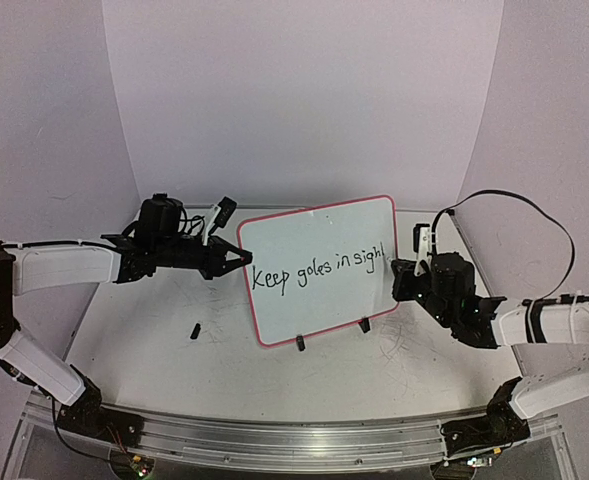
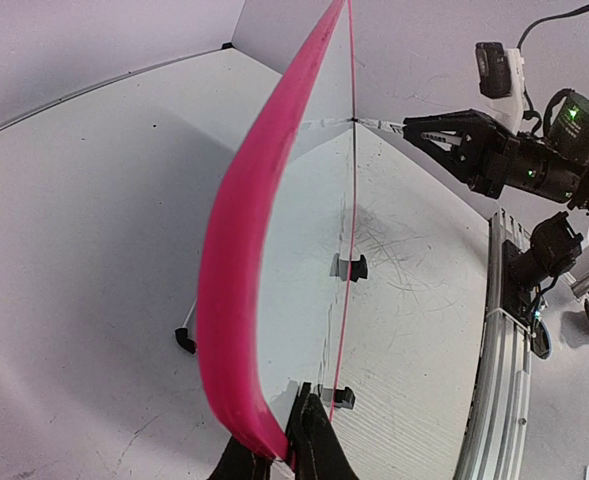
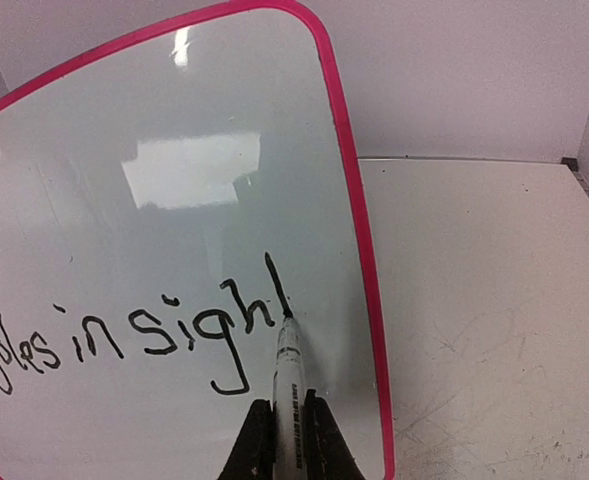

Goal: Write a sentence on the whiteboard

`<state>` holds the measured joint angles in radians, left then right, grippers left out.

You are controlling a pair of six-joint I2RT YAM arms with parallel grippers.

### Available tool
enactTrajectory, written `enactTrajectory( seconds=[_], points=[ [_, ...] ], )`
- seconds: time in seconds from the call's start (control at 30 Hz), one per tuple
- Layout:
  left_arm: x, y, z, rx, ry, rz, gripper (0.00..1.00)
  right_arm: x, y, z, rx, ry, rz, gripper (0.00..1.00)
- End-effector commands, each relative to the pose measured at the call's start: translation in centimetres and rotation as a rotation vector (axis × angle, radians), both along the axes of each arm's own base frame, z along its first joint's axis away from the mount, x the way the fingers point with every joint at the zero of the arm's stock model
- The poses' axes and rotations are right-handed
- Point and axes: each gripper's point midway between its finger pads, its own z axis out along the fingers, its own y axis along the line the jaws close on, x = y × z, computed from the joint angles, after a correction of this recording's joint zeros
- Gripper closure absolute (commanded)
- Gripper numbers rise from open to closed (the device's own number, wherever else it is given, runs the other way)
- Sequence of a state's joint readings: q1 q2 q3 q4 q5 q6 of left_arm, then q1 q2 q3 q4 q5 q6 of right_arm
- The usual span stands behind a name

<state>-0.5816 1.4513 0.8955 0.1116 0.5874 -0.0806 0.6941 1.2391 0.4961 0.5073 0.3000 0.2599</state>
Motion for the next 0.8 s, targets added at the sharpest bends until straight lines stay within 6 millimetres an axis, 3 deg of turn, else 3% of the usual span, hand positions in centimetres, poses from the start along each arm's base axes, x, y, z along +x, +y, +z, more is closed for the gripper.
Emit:
enactTrajectory(
  seconds=[0.0,0.27,0.5,0.77],
  points=[
    [3.1,1.7,0.9,0.083,-0.156,0.120,1.00,-0.4,-0.8,-1.0,-0.010,0.028,-0.018,1.00],
    [3.1,1.8,0.8,0.084,-0.157,0.123,1.00,-0.3,-1.6,0.3,-0.002,-0.009,-0.062,1.00],
    [3.1,1.7,0.8,0.085,-0.157,0.122,1.00,-0.9,0.1,3.3,0.051,-0.114,0.056,1.00],
    [3.1,1.8,0.8,0.085,-0.157,0.122,1.00,0.2,1.4,3.7,0.048,-0.118,0.080,1.00]
  ],
)
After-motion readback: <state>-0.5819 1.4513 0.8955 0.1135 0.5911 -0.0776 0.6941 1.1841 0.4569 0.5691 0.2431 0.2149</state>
